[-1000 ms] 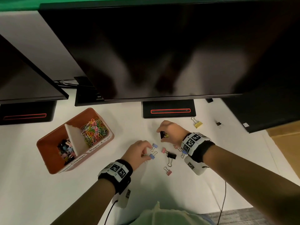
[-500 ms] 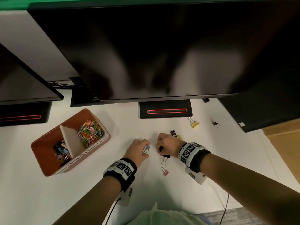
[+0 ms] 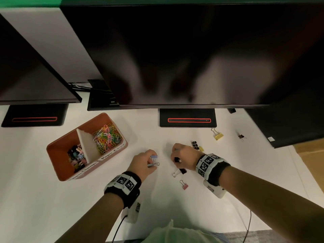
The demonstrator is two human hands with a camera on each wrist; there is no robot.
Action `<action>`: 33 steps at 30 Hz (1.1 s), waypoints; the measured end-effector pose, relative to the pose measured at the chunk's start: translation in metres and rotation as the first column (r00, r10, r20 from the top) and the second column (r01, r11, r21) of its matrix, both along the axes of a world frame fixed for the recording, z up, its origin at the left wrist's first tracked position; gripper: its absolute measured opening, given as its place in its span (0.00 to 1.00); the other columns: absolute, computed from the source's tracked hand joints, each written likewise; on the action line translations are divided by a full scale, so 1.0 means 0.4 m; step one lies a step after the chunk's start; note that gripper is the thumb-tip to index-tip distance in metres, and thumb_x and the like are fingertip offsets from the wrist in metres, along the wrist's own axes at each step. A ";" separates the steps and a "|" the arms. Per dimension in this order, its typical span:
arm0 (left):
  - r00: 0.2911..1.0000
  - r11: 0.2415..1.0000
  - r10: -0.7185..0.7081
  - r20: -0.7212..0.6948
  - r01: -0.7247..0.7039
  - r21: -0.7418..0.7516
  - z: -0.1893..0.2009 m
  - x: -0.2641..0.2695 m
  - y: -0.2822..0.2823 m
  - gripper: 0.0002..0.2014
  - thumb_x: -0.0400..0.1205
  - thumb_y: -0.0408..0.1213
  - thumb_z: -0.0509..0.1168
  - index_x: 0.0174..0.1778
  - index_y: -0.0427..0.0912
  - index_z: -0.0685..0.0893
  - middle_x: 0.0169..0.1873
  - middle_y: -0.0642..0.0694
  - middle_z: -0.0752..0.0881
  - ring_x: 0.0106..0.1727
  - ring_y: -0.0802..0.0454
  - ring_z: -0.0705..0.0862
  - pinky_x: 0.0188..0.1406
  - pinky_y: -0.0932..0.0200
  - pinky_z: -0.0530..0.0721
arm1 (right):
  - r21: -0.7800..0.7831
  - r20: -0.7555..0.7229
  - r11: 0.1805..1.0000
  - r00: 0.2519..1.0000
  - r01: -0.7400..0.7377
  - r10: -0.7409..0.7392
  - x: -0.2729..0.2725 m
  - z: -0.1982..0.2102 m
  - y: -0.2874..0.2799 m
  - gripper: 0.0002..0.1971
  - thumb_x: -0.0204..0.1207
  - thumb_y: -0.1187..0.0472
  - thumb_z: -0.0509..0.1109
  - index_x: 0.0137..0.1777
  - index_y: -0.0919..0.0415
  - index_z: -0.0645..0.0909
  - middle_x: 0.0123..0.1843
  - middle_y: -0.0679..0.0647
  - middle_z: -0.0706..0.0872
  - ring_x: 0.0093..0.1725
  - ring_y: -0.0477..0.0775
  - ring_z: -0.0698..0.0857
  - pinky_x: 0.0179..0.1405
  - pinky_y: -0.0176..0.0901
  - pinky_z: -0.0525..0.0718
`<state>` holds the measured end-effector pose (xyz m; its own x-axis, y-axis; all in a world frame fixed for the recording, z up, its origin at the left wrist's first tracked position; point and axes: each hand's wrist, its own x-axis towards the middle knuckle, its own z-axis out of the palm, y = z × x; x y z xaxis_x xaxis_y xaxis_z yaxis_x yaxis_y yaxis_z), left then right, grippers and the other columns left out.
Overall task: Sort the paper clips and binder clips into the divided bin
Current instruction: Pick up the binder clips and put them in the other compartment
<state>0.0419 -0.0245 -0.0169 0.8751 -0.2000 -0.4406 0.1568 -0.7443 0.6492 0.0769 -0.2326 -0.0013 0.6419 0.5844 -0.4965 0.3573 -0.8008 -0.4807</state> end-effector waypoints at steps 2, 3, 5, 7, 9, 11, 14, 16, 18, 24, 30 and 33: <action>0.997 0.998 0.062 0.039 -0.061 -0.035 0.022 -0.012 0.021 0.15 0.72 0.32 0.73 0.54 0.44 0.82 0.36 0.55 0.80 0.40 0.55 0.81 0.45 0.72 0.79 | 0.053 0.022 0.999 1.000 0.003 -0.004 0.002 0.013 0.013 0.06 0.74 0.63 0.68 0.48 0.61 0.84 0.60 0.55 0.77 0.46 0.56 0.81 0.48 0.42 0.82; 0.994 0.995 0.090 0.066 -0.086 -0.051 0.038 -0.018 0.035 0.14 0.72 0.33 0.73 0.52 0.45 0.83 0.36 0.53 0.81 0.40 0.54 0.82 0.44 0.71 0.79 | 0.083 0.039 0.997 0.999 -0.001 -0.002 0.004 0.024 0.023 0.06 0.74 0.63 0.68 0.48 0.60 0.84 0.59 0.54 0.77 0.46 0.57 0.82 0.49 0.44 0.83; 0.984 0.986 0.144 0.109 -0.134 -0.094 0.073 -0.030 0.067 0.12 0.71 0.33 0.74 0.49 0.46 0.84 0.37 0.50 0.83 0.39 0.54 0.83 0.41 0.73 0.78 | 0.143 0.086 0.989 0.996 -0.020 0.007 0.009 0.053 0.052 0.05 0.73 0.63 0.69 0.47 0.59 0.84 0.58 0.54 0.77 0.46 0.57 0.83 0.50 0.46 0.84; 0.970 0.975 0.196 0.147 -0.177 -0.131 0.114 -0.045 0.110 0.10 0.72 0.33 0.75 0.45 0.47 0.84 0.39 0.48 0.84 0.38 0.60 0.83 0.38 0.76 0.77 | 0.197 0.123 0.979 0.992 -0.042 0.018 0.017 0.090 0.096 0.05 0.72 0.62 0.70 0.46 0.59 0.84 0.57 0.54 0.78 0.45 0.57 0.83 0.51 0.47 0.85; 0.949 0.968 0.237 0.206 -0.212 -0.137 0.163 -0.063 0.162 0.08 0.72 0.32 0.75 0.41 0.49 0.84 0.39 0.49 0.85 0.37 0.66 0.81 0.36 0.79 0.75 | 0.254 0.141 0.965 0.990 -0.062 0.026 0.029 0.126 0.155 0.04 0.72 0.61 0.71 0.46 0.58 0.85 0.57 0.53 0.77 0.44 0.56 0.84 0.51 0.47 0.85; 0.921 0.957 0.281 0.271 -0.251 -0.143 0.210 -0.079 0.226 0.08 0.71 0.32 0.76 0.40 0.46 0.86 0.39 0.53 0.85 0.39 0.67 0.82 0.38 0.77 0.78 | 0.304 0.186 0.946 0.981 -0.115 0.060 0.039 0.159 0.231 0.05 0.72 0.62 0.71 0.46 0.58 0.85 0.57 0.54 0.78 0.46 0.56 0.84 0.52 0.46 0.85; 0.844 0.909 0.417 0.337 -0.391 -0.146 0.257 -0.094 0.345 0.08 0.68 0.31 0.77 0.39 0.46 0.87 0.40 0.50 0.86 0.41 0.57 0.84 0.44 0.63 0.83 | 0.394 0.246 0.895 0.962 -0.209 0.117 0.047 0.210 0.375 0.05 0.71 0.64 0.72 0.46 0.60 0.86 0.56 0.57 0.79 0.50 0.56 0.83 0.54 0.43 0.82; 0.771 0.837 0.546 0.328 -0.520 -0.173 0.270 -0.090 0.423 0.08 0.67 0.31 0.77 0.36 0.46 0.86 0.40 0.47 0.87 0.40 0.51 0.85 0.44 0.62 0.83 | 0.429 0.261 0.867 0.953 -0.255 0.152 0.043 0.234 0.485 0.05 0.71 0.63 0.73 0.46 0.60 0.85 0.56 0.56 0.79 0.52 0.55 0.81 0.55 0.45 0.82; 0.732 0.785 0.616 0.293 -0.603 -0.145 0.270 -0.080 0.486 0.06 0.70 0.32 0.75 0.36 0.46 0.85 0.38 0.48 0.88 0.39 0.48 0.86 0.41 0.67 0.81 | 0.426 0.261 0.861 0.949 -0.276 0.175 0.037 0.240 0.592 0.05 0.72 0.62 0.72 0.47 0.59 0.85 0.56 0.55 0.78 0.54 0.55 0.80 0.58 0.51 0.82; 0.690 0.649 0.723 -0.010 -0.685 -0.332 0.244 -0.052 0.559 0.14 0.84 0.54 0.54 0.50 0.54 0.83 0.48 0.49 0.88 0.54 0.48 0.87 0.60 0.47 0.83 | 0.324 0.138 0.930 0.981 -0.175 0.137 0.033 0.217 0.730 0.24 0.71 0.56 0.74 0.67 0.57 0.74 0.66 0.57 0.73 0.65 0.57 0.75 0.73 0.59 0.72; 0.839 0.788 0.541 0.054 -0.484 -0.382 0.263 -0.047 0.462 0.14 0.84 0.51 0.55 0.57 0.52 0.83 0.52 0.51 0.87 0.56 0.56 0.85 0.63 0.52 0.82 | 0.378 0.197 0.921 0.980 -0.095 0.020 0.036 0.210 0.490 0.18 0.76 0.52 0.69 0.65 0.53 0.76 0.64 0.51 0.77 0.55 0.46 0.79 0.58 0.40 0.80; 0.928 0.884 0.357 0.105 -0.299 -0.358 0.253 -0.042 0.345 0.09 0.83 0.40 0.61 0.57 0.48 0.83 0.51 0.51 0.87 0.54 0.55 0.85 0.57 0.57 0.83 | 0.257 0.206 0.966 0.977 -0.003 -0.052 0.020 0.166 0.292 0.14 0.76 0.53 0.69 0.62 0.50 0.79 0.58 0.50 0.79 0.46 0.45 0.77 0.52 0.40 0.81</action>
<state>0.0252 0.1134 0.0843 0.9695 0.0030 -0.2449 0.2249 -0.4070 0.8853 0.0848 -0.1160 0.0650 0.7313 0.6563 -0.1857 0.4536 -0.6713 -0.5862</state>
